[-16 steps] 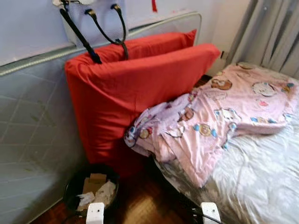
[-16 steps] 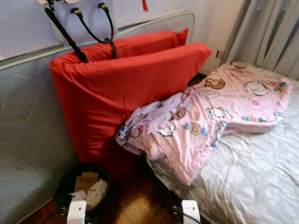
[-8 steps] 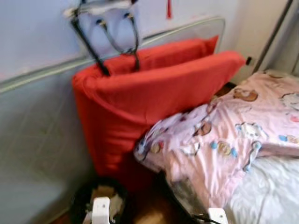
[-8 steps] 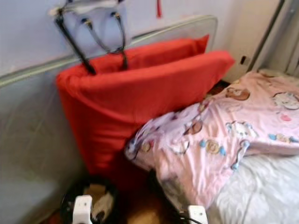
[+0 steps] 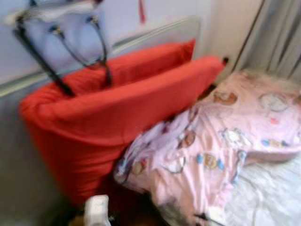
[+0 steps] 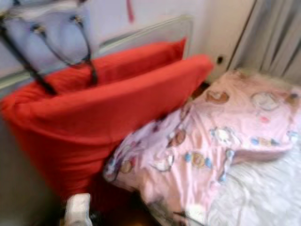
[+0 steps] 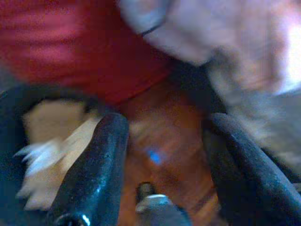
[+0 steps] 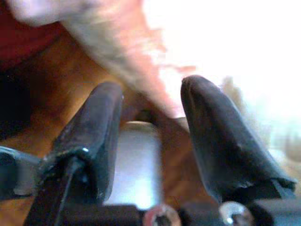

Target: Clean up the room

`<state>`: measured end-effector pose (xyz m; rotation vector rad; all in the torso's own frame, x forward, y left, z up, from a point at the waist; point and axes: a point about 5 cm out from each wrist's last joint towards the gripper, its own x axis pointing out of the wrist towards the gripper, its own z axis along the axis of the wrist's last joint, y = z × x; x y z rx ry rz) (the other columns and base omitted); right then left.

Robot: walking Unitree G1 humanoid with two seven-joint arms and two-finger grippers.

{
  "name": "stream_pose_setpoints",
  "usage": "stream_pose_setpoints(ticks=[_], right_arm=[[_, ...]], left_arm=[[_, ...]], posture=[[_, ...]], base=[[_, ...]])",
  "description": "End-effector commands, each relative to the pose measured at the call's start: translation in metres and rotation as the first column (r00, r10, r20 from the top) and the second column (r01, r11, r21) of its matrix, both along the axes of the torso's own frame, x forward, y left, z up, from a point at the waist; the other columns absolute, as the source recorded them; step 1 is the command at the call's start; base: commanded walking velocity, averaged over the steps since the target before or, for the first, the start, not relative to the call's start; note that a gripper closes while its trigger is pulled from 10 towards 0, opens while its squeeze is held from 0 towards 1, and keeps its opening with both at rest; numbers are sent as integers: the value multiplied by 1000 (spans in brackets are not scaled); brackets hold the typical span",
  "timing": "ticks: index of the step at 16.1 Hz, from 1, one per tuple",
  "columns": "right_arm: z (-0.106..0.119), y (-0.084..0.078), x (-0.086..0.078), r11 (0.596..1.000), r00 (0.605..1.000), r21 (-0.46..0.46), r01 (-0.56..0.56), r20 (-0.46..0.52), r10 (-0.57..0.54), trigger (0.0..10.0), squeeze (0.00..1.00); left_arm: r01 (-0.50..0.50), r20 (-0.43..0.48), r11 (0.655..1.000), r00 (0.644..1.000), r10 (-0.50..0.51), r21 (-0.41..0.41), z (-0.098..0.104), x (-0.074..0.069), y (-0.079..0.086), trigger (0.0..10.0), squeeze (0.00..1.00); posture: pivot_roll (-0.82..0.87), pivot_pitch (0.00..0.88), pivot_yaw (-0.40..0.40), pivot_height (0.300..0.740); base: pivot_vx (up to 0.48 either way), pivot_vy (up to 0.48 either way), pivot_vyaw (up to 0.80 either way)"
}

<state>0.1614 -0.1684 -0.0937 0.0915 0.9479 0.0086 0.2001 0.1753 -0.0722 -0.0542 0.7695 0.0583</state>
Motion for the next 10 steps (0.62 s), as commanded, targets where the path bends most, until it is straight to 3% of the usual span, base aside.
stream_pose_setpoints(ticks=[1, 6, 7, 10], right_arm=[[1, 13, 5, 999, 1000, 35, -11, 19, 10, 10000, 0], [5, 13, 9, 999, 997, 49, 2, 77, -6, 10000, 0], [7, 13, 10, 993, 990, 95, 63, 122, -74, 10000, 0], [10, 13, 12, 987, 977, 130, 92, 178, -115, 10000, 0]], left_arm=[[-21, -34, 999, 999, 22, 31, -4, -10, 15, 10000, 0], [-60, 111, 998, 992, 58, 18, 13, 15, 16, 10000, 0], [-75, 214, 997, 974, 71, 14, 27, 31, 18, 10000, 0], [-73, 323, 997, 944, 65, 13, 41, 43, 20, 10000, 0]], posture=[[-3, 0, -8, 740], [4, 0, -15, 740], [8, 0, -17, 740], [-1, 0, -13, 740]], base=[[0, 0, 0], [0, 0, 0], [0, 0, 0], [0, 0, 0]])
